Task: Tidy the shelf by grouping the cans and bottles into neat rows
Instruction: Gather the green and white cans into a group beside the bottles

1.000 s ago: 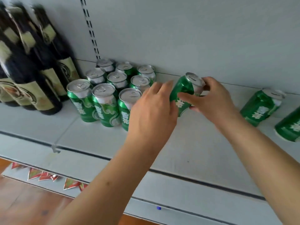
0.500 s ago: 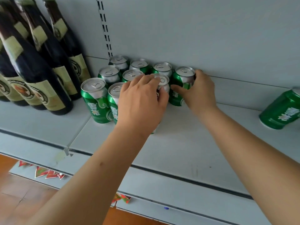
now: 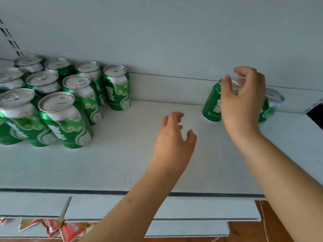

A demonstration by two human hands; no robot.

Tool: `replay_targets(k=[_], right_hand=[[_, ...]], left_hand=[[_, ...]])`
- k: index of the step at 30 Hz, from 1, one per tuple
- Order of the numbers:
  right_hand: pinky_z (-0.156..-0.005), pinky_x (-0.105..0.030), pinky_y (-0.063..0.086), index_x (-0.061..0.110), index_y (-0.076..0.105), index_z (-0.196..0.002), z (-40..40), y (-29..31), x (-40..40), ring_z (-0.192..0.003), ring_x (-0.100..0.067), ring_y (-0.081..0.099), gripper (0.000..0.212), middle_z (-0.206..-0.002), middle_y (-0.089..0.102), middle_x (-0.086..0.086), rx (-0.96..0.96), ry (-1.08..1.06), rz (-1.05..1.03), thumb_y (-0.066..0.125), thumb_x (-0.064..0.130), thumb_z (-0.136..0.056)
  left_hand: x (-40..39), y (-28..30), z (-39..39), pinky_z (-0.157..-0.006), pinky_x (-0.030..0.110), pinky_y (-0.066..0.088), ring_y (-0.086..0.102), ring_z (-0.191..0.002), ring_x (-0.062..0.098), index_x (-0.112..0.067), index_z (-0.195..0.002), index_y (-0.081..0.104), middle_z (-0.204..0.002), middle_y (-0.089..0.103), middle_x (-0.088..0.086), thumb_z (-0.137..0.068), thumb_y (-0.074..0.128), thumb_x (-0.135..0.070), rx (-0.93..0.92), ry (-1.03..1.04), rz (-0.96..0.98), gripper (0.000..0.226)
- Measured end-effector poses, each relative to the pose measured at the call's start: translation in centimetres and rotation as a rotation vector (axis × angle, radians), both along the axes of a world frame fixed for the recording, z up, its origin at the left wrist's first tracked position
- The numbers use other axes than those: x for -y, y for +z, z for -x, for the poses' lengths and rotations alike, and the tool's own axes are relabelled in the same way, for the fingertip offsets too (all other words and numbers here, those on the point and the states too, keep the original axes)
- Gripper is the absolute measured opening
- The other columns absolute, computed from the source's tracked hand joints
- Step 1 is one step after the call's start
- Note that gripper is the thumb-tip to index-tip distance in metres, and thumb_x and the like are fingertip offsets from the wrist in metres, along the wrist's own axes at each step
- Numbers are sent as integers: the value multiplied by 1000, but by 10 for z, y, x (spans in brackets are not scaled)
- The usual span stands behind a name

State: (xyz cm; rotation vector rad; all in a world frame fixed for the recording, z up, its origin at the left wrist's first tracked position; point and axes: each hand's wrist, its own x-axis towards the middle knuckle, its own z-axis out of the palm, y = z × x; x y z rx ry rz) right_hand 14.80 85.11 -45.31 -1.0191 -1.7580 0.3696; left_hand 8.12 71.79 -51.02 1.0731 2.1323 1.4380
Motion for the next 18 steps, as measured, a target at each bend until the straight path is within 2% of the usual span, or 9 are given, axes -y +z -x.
replay_targets(k=[2,5,7,10,11,13,15,18], right_hand=[[-86,-8,32,8,53,-129,-13,-5,-12,-110,-13,50,42,-129,51,-9,21,-20,110,56,32,-95],[-86,-14,32,14,49,-137,-22,-16,-28,-112,-10,50,55,-128,52,-1,112,79,239,60,43,-91],[-81,-10,31,19,46,-139,-25,-21,-37,-102,-2,48,61,-117,53,9,165,174,301,68,43,-86],[-75,-8,34,22,53,-128,-30,-22,-49,-93,0,50,59,-103,56,15,199,175,318,78,40,-77],[-77,-12,39,23,57,-123,-31,-21,-53,-92,-3,54,57,-100,59,15,188,174,335,80,42,-74],[-84,-28,52,26,61,-113,-31,-20,-55,-91,-10,63,56,-96,65,14,130,185,385,84,46,-65],[-82,-42,58,30,61,-105,-28,-21,-50,-88,-13,68,58,-91,67,13,58,214,449,83,51,-56],[-77,-45,60,32,59,-105,-13,-20,-24,-87,-13,70,65,-92,68,8,-33,305,544,82,56,-50]], left_hand=[[-24,-9,-12,-96,27,47,56,-114,14,-18,-140,44,-134,49,1,-91,65,-21,17,-24,64,54],[-59,-9,-25,-99,36,48,56,-119,18,-16,-146,39,-140,48,2,-87,69,-22,24,-32,66,67],[-75,-2,-29,-98,32,49,58,-118,14,-18,-146,42,-128,53,-7,-86,70,-22,109,-59,56,66],[-89,1,-30,-87,24,49,63,-109,11,-25,-133,56,-105,60,-19,-83,68,-17,207,-66,41,52],[-89,1,-29,-88,27,51,64,-107,10,-27,-130,59,-104,64,-20,-80,66,-19,242,-72,38,51],[-83,2,-26,-90,33,54,66,-103,8,-33,-126,62,-106,71,-15,-73,59,-25,295,-105,49,53],[-71,5,-21,-89,34,54,67,-99,9,-34,-120,65,-102,74,-11,-68,53,-29,316,-116,38,54],[-39,8,-9,-92,28,52,65,-104,6,-32,-121,65,-109,71,-11,-70,50,-27,278,-46,-46,54]])
